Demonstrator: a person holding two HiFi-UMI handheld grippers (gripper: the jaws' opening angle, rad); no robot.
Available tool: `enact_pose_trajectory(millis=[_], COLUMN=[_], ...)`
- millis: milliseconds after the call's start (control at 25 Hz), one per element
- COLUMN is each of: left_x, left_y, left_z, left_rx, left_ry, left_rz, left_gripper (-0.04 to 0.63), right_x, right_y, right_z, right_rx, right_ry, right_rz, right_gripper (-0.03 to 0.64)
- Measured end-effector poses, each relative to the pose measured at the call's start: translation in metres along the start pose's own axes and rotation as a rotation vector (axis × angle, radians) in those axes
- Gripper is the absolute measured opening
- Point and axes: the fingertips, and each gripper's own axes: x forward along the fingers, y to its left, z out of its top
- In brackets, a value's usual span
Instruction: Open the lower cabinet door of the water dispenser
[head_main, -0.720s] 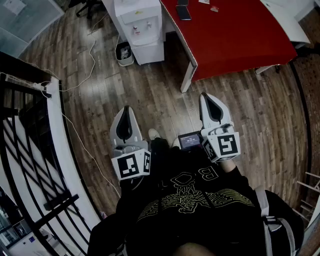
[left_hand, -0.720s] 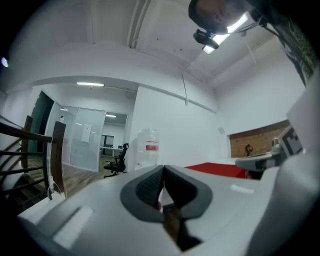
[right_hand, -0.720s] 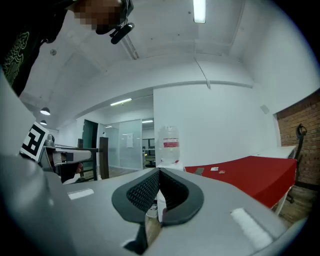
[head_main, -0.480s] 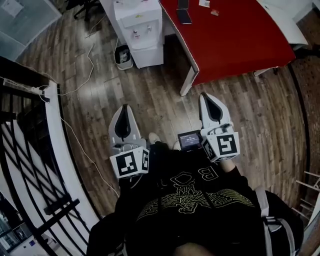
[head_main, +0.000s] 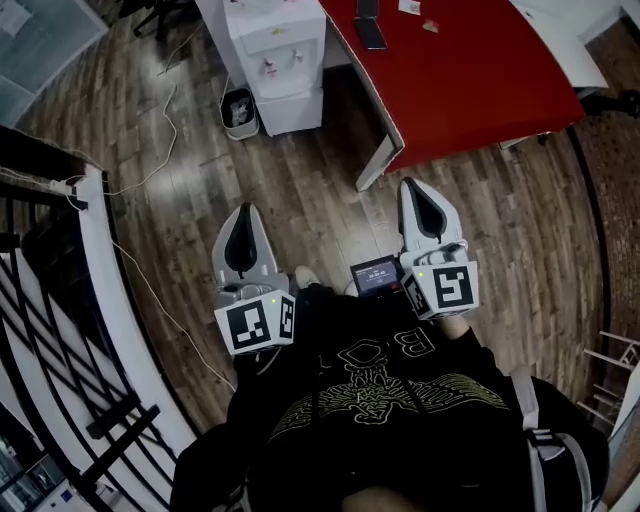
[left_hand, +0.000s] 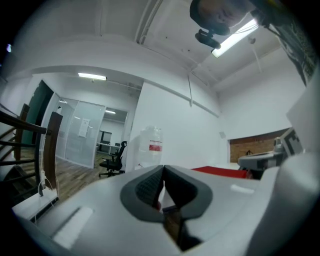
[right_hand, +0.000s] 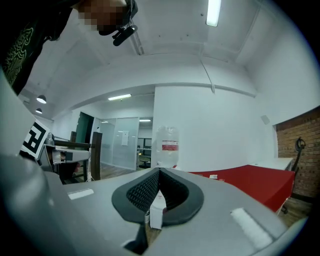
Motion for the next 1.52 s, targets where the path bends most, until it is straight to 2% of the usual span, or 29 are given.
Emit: enact_pose_trajectory(millis=[320, 560, 800, 1080, 1520], left_x=[0.011, 0.026, 0.052, 0.088, 0.121], left_y=[0.024, 0.031, 0.031, 0.035, 0.012], left_z=[0.002, -0.005, -0.004, 0.002, 0.001], left_rx=[-0.007, -0.032, -0.035, -0.021, 0.013], left_ry=[0.005, 0.037, 0.03, 0.024, 0.041], left_rz=[-0.035, -0.016, 0.023, 0.099, 0.13], left_gripper=[0.008, 0.008, 0.008, 0.008, 0.008], right_x=[0.018, 0.029, 0.059, 0.111, 0.139], right_y=[0.02, 0.023, 0.006, -0.011, -0.046], right_z=[-0.004, -0.002, -0.008, 0.0, -0.008], right_rx=[0.075, 0.105, 0.103, 0.103, 0.119], right_ry=[0.034, 0.023, 0.03, 0.001, 0.01], right_rz=[-0.024, 0.022, 0.05, 0.129, 0.166], right_gripper=[-0.002, -0.002, -0.002, -0.002, -0.002])
